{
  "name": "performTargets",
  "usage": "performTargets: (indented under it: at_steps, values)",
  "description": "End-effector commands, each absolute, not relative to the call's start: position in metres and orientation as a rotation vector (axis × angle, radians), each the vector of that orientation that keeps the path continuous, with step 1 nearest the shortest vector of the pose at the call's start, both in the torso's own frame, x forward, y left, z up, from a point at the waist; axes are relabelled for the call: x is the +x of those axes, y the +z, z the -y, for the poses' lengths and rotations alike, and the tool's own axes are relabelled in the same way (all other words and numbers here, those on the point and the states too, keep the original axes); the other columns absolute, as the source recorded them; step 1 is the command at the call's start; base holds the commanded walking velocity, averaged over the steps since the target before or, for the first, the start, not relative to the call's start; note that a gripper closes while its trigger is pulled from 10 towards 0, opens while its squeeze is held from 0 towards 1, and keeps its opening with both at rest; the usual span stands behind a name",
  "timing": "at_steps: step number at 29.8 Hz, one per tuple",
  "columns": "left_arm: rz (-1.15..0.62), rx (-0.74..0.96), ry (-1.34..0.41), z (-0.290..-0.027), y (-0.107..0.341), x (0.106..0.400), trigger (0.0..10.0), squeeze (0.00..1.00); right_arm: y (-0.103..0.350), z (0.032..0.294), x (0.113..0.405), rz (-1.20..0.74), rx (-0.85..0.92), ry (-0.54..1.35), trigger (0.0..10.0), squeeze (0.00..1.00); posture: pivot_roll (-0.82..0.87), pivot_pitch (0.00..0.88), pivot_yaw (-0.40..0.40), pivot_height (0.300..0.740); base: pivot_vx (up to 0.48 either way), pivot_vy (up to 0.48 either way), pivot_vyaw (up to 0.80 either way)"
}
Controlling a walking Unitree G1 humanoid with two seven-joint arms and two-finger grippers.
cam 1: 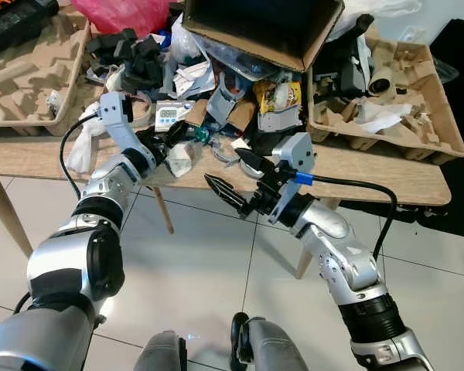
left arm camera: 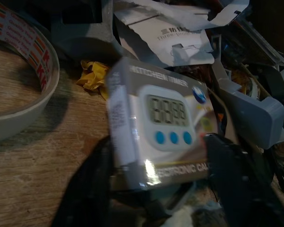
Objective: Picking trash to rubbish bin
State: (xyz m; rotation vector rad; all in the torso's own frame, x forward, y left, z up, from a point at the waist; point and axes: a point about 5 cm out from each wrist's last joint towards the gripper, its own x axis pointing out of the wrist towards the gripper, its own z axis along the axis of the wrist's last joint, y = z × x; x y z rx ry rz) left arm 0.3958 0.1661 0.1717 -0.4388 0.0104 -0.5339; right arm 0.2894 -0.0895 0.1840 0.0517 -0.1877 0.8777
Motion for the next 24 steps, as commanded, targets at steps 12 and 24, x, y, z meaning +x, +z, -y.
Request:
performTargets:
  at_steps: [12, 24]
  values:
    - [-0.023, -0.47, -0.551, -0.163, 0.167, 0.394, 0.0, 0.0, 0.185, 0.089, 0.289, 0.188, 0.043, 0.874, 10.0, 0.0, 0.06, 0.209, -0.036, 0.74, 0.0, 0.0, 0.0]
    - [0.133, -0.59, -0.636, -0.16, 0.192, 0.397, 10.0, 0.0, 0.19, 0.09, 0.292, 0.212, 0.053, 0.877, 10.0, 0.0, 0.07, 0.181, -0.032, 0.74, 0.0, 0.0, 0.0]
